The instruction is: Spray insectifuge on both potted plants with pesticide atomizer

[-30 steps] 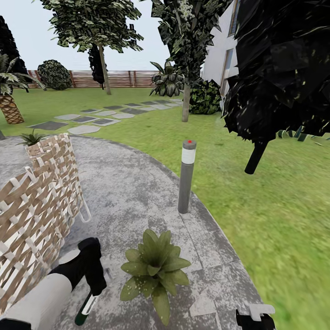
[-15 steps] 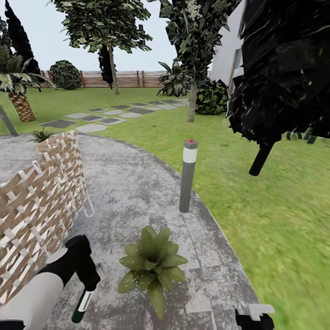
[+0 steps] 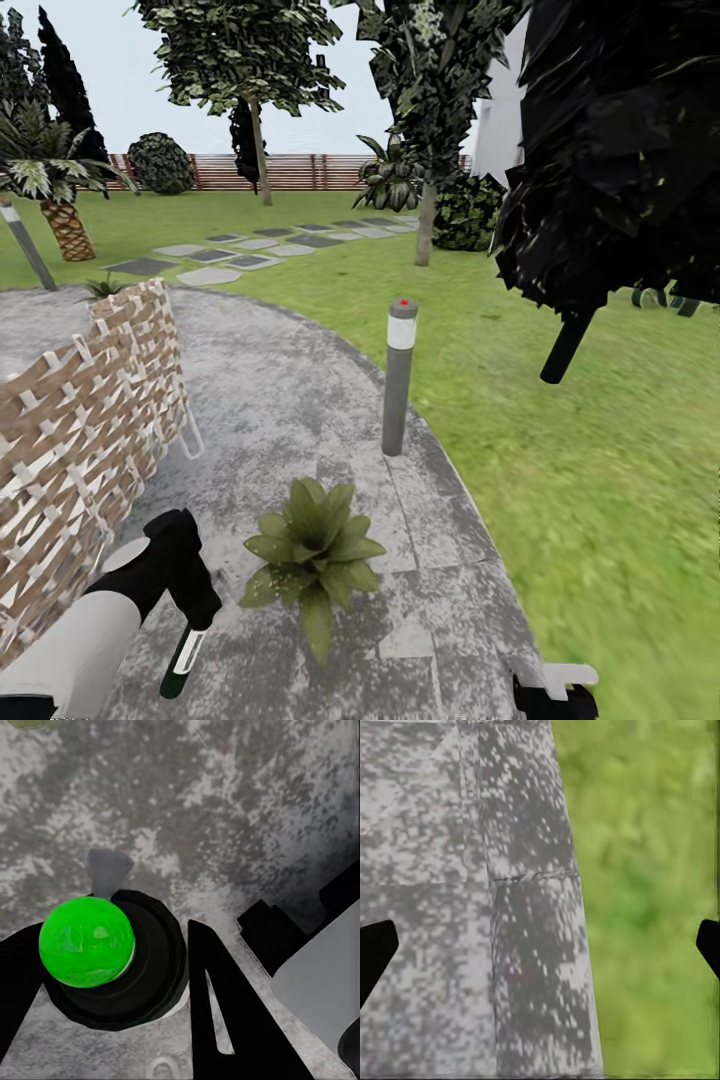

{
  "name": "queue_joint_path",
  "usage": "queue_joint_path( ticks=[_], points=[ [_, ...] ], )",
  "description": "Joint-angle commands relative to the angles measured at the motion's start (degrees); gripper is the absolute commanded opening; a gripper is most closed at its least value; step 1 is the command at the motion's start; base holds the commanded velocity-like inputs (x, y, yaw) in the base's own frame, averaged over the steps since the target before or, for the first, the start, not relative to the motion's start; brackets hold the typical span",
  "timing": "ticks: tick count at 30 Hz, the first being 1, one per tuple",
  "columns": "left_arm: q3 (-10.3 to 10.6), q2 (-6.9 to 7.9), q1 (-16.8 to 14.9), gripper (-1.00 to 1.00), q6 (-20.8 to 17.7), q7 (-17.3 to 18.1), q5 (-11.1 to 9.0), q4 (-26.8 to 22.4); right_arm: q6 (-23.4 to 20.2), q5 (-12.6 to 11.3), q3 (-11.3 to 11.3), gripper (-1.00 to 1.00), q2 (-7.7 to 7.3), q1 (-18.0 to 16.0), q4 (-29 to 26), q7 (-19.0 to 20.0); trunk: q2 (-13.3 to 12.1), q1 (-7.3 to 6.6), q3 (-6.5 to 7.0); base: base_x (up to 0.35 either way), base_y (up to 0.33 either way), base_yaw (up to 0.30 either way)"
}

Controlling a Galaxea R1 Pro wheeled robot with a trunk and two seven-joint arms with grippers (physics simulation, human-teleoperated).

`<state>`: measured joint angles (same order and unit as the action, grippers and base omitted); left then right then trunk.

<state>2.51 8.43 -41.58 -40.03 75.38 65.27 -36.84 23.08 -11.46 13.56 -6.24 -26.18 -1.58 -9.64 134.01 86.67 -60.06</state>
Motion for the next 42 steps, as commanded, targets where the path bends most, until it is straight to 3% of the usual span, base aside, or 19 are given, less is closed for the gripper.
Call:
queue_joint_path(
  ticks=[1,3,6,7,9,11,13,22,26,42],
  points=[
    [0.2,0.04,-0.1,-1.00,-0.6,0.4,0.2,-0.1,0.1,-0.5,0.5,1.00,0.00,0.0,0.0,-0.1,0.0,-0.04,-0.05,-0.267,-0.195,0.156],
    [0.3,-0.05,-0.3,-1.00,-1.2,1.3,0.2,-0.1,0.1,-0.5,0.5,1.00,0.00,0.0,0.0,-0.1,0.0,-0.04,-0.05,-0.269,-0.192,0.233],
    [0.6,0.10,-2.4,-1.00,-1.5,7.9,1.4,-0.2,0.1,-0.5,0.5,1.00,0.04,0.0,0.0,-0.1,0.0,-0.04,-0.05,-0.261,-0.185,0.269],
    [0.7,0.20,-3.6,-1.00,-1.5,10.3,2.6,-0.1,0.1,-0.5,0.5,1.00,0.04,0.0,0.0,-0.1,0.0,-0.04,-0.05,-0.159,-0.218,0.274],
    [0.8,0.07,-6.2,-1.00,-1.6,14.6,7.5,-0.1,0.1,-0.5,0.5,1.00,0.01,0.0,-0.1,-0.1,0.0,-0.04,-0.05,-0.046,-0.252,0.276],
    [0.8,-0.15,-7.2,-1.00,-1.6,14.6,10.9,-0.2,0.1,-0.5,0.5,1.00,0.06,0.0,-0.1,-0.1,0.0,-0.04,-0.05,0.069,-0.265,0.261],
    [0.8,-0.12,-8.6,-1.00,-1.7,14.6,13.0,-0.7,0.1,-0.5,0.5,1.00,0.03,0.0,-0.1,-0.1,0.0,-0.04,-0.05,0.196,-0.243,0.094],
    [0.9,-0.16,-9.3,-1.00,-1.7,14.6,13.8,-1.0,0.1,-0.5,0.5,1.00,-0.09,0.0,0.0,-0.1,0.0,-0.04,-0.05,0.198,-0.255,0.006],
    [0.9,-0.17,-9.2,-1.00,-1.7,14.6,15.8,-1.0,0.1,-0.5,0.5,1.00,-0.01,0.0,-0.1,-0.1,0.0,-0.04,-0.05,0.011,-0.320,0.140],
    [0.9,0.01,-9.5,-1.00,-1.7,14.6,16.0,-1.0,0.1,-0.5,0.5,1.00,0.02,0.0,-0.1,-0.1,0.0,-0.04,-0.05,-0.017,-0.321,0.202]
  ],
)
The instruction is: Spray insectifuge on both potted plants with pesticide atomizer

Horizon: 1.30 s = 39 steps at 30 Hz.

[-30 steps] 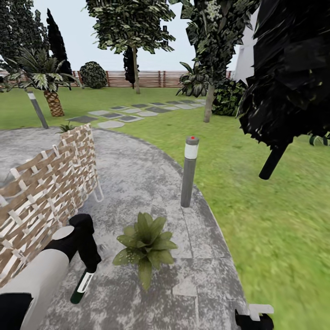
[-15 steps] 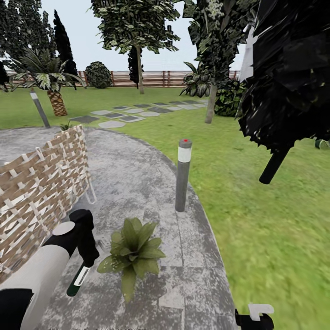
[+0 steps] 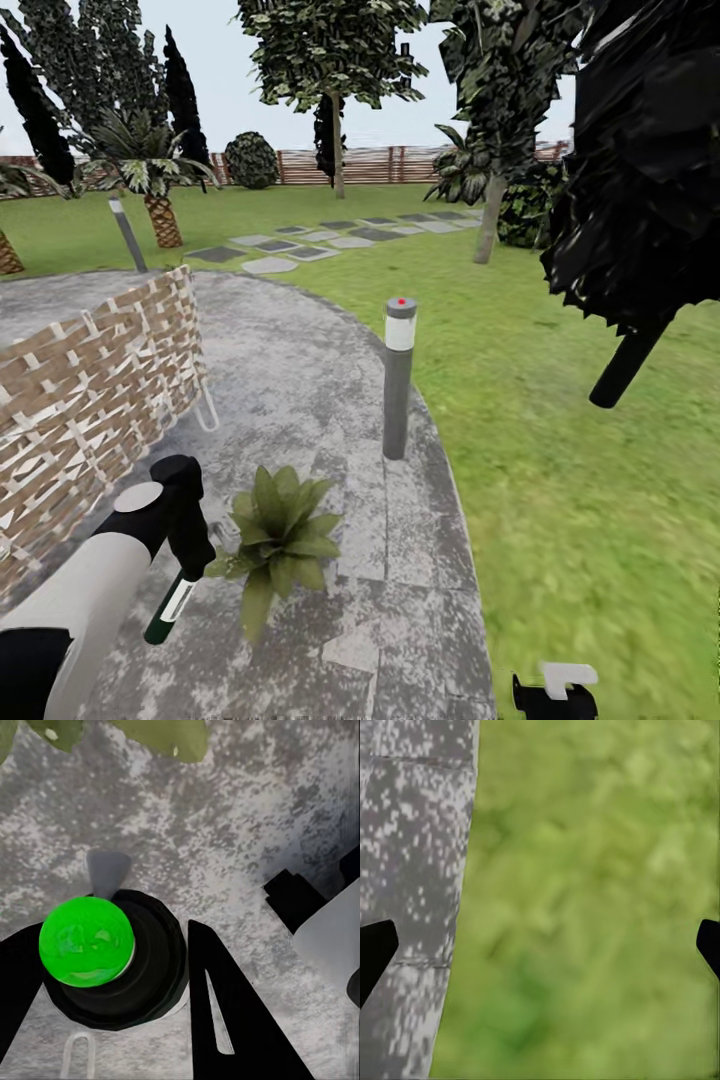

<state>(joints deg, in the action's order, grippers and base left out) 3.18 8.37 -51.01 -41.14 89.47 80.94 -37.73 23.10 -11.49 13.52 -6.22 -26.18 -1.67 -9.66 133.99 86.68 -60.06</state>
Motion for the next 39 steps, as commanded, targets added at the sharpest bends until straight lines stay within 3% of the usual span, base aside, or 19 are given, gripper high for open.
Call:
queue_joint_path(
  ticks=[1,17,28,35,39],
  points=[
    [0.2,0.11,-0.1,-1.00,-0.6,0.5,0.4,-0.1,0.1,-0.5,0.5,1.00,-0.01,0.0,0.0,-0.1,0.0,-0.04,-0.05,-0.138,-0.293,0.006],
    [0.1,0.36,0.2,-1.00,-0.7,0.5,0.4,-0.1,0.1,-0.5,0.6,1.00,0.11,0.0,0.1,-0.1,0.0,-0.04,-0.05,-0.220,-0.230,0.212],
    [-0.4,0.66,1.4,-1.00,-1.8,0.5,0.3,0.6,0.1,-0.5,0.5,1.00,0.07,0.0,0.0,-0.1,0.0,-0.04,-0.05,0.169,-0.135,0.085],
    [-2.0,0.65,5.7,-1.00,-1.9,0.1,-0.7,0.9,0.1,-0.5,0.6,1.00,0.07,0.0,0.0,-0.1,0.0,-0.04,-0.05,0.004,-0.002,0.270],
    [-6.3,0.36,6.3,-1.00,-1.9,-2.4,-4.2,0.9,0.1,-0.5,0.5,1.00,0.07,0.0,0.0,-0.1,0.0,-0.04,-0.05,0.052,-0.026,0.253]
  ],
)
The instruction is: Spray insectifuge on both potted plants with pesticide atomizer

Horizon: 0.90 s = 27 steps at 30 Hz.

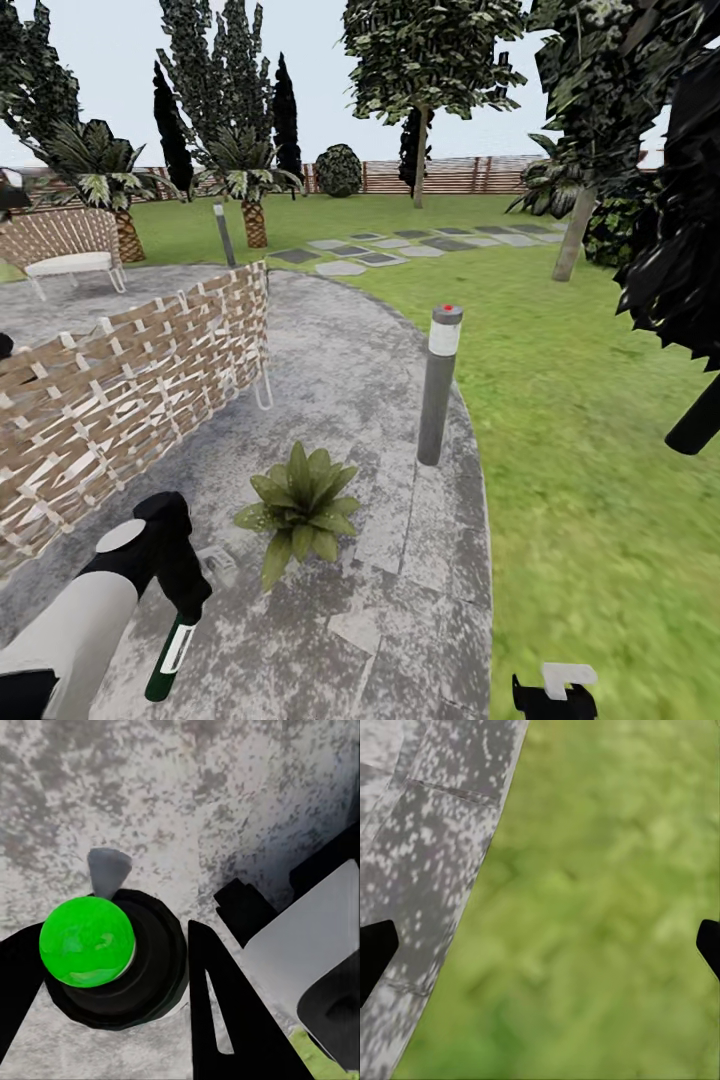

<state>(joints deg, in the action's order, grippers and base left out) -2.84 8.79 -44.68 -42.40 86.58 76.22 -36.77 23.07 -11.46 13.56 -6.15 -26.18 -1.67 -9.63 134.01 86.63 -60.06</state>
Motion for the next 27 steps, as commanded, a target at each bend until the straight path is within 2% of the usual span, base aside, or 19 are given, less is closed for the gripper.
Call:
queue_joint_path(
  ticks=[1,5,10,17,20,25,27],
  points=[
    [-0.7,-0.07,0.0,-1.00,-0.6,0.4,0.3,-0.1,0.1,-0.5,0.5,1.00,-0.02,0.0,0.0,-0.1,0.0,0.00,-0.05,0.171,-0.115,0.115],
    [-1.5,-0.08,0.0,-1.00,-0.6,0.2,-0.1,-0.1,0.1,-0.5,0.5,1.00,-0.24,0.0,0.1,-0.1,0.0,0.00,-0.05,0.217,-0.160,0.032],
    [-1.6,-0.34,0.6,-1.00,-0.6,-2.4,-0.2,0.0,0.1,-0.5,0.5,1.00,-0.34,0.0,0.1,-0.1,0.0,0.00,-0.05,0.176,-0.215,0.002],
    [-1.7,0.15,0.9,-1.00,-0.7,-3.0,-0.1,0.0,0.1,-0.7,0.5,1.00,0.14,0.0,-0.1,-0.1,0.0,0.00,-0.17,-0.139,-0.250,0.078],
    [-1.9,0.12,0.9,-1.00,-0.7,-5.4,-0.2,0.0,0.1,-0.7,0.5,1.00,0.16,0.0,-0.1,-0.1,0.0,0.00,-0.31,-0.175,-0.245,0.217],
    [-4.6,-0.15,0.9,-1.00,-0.8,-6.9,-0.2,0.0,0.1,-0.7,0.5,1.00,0.17,0.0,-0.1,0.0,0.0,0.00,-0.56,0.126,-0.080,0.226],
    [-5.0,-0.23,0.9,-1.00,-0.8,-7.0,-0.2,0.0,0.1,-0.6,0.5,1.00,0.17,0.0,-0.1,0.0,0.0,0.00,-0.63,0.302,-0.008,0.145]
  ],
)
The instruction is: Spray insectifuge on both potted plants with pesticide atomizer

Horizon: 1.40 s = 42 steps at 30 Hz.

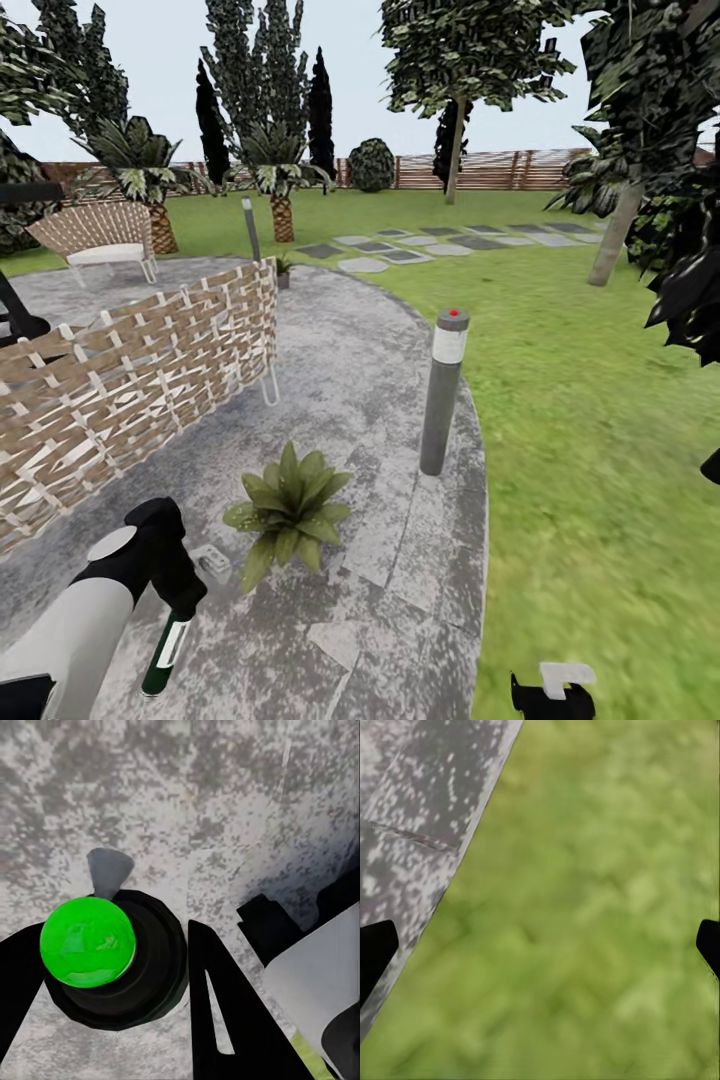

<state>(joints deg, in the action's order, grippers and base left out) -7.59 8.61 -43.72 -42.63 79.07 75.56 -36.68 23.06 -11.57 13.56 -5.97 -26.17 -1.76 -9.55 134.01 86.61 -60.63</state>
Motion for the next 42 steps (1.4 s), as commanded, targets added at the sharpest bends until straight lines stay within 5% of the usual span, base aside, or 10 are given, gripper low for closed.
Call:
queue_joint_path(
  ticks=[1,5,8,12,15,42],
  points=[
    [-0.3,-0.07,0.0,-1.00,-0.6,0.5,0.6,0.0,0.1,-0.5,0.5,1.00,-0.01,0.0,0.0,-0.1,0.0,0.02,-0.07,0.173,-0.003,0.052],
    [-0.3,-0.22,3.8,-1.00,-0.6,-0.7,0.4,0.0,0.1,-0.5,0.5,1.00,-0.07,0.0,0.0,-0.1,0.0,0.02,-0.08,0.044,-0.001,0.014],
    [-0.5,-0.57,6.5,-1.00,-0.5,-6.3,-0.3,0.0,0.1,-0.5,0.5,1.00,-0.02,0.0,0.0,-0.1,0.0,0.02,-0.12,0.005,0.000,0.132],
    [-0.7,-1.48,7.2,-1.00,-0.5,-9.9,-7.0,-0.3,0.1,-0.5,0.5,1.00,-0.01,0.0,0.1,-0.1,0.0,0.02,-0.22,0.001,0.000,0.238],
    [-0.8,-1.58,7.2,-1.00,-0.5,-10.3,-8.5,-0.7,0.1,-0.5,0.5,1.00,-0.05,0.0,0.1,-0.1,0.0,0.02,-0.27,0.031,0.000,0.142],
    [-0.9,-1.57,7.4,-1.00,-0.5,-10.4,-8.2,-0.1,0.1,-0.3,0.5,1.00,-0.55,0.0,0.1,0.2,0.0,0.02,-0.28,0.161,-0.017,0.058]
  ],
)
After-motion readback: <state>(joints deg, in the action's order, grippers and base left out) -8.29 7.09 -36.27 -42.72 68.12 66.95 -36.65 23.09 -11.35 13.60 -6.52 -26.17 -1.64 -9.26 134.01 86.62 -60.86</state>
